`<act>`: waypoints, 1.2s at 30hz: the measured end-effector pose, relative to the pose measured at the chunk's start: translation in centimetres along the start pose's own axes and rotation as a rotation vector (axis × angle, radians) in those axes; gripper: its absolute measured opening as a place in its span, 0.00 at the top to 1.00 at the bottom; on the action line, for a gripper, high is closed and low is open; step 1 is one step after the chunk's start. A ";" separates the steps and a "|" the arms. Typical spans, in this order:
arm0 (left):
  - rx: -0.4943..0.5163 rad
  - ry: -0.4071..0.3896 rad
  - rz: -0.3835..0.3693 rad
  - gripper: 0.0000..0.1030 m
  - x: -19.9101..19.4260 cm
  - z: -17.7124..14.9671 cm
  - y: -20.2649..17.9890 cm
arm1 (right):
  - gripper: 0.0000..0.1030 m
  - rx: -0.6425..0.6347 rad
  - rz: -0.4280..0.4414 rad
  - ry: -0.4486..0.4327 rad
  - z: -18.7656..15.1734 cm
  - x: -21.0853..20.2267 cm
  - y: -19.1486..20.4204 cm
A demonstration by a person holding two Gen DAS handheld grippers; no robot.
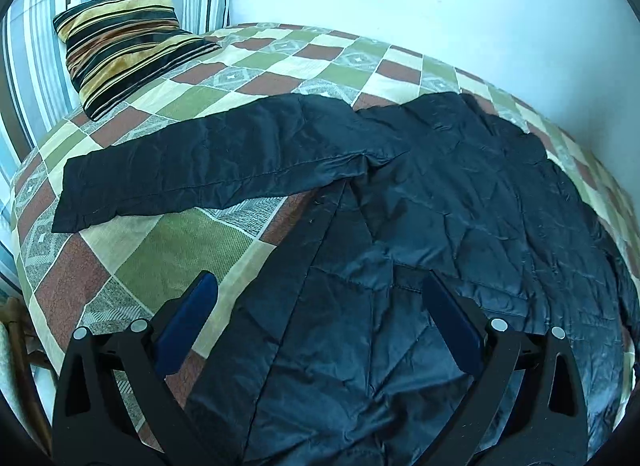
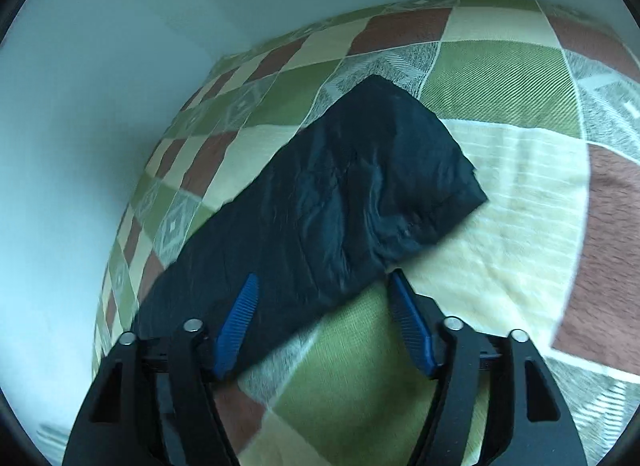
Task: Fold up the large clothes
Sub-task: 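Grasp the black jacket's sleeve cuff with the right gripper and lift it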
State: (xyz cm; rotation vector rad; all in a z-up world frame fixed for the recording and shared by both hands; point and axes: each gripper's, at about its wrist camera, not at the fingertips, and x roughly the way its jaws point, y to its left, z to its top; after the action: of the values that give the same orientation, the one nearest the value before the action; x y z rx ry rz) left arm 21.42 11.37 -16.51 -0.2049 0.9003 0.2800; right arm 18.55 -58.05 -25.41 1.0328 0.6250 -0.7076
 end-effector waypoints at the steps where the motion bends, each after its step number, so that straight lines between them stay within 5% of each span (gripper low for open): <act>1: 0.001 0.006 0.003 0.02 0.3 0.0 -0.1 | 0.30 0.008 -0.004 -0.018 0.2 0.4 0.2; 6: 0.012 0.028 0.015 0.02 1.4 -0.2 -0.6 | 0.35 0.009 -0.028 -0.087 1.1 1.4 0.6; 11: 0.014 0.035 0.031 0.02 2.0 -0.3 -0.5 | 0.88 -0.040 -0.021 -0.112 2.0 1.8 0.8; 25: 0.015 0.034 0.032 0.02 2.7 -0.5 1.1 | 0.92 -0.427 0.028 -0.284 -1.7 -5.0 11.7; 36: 0.003 0.037 0.005 0.02 3.3 -0.4 1.9 | 0.92 -0.776 0.175 -0.240 -12.3 -5.2 24.2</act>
State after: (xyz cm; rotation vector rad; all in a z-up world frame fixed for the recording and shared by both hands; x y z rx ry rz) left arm 22.41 13.56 -19.46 -0.2061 0.9383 0.2804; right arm 32.38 -37.52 -13.14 0.2710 0.5233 -0.3670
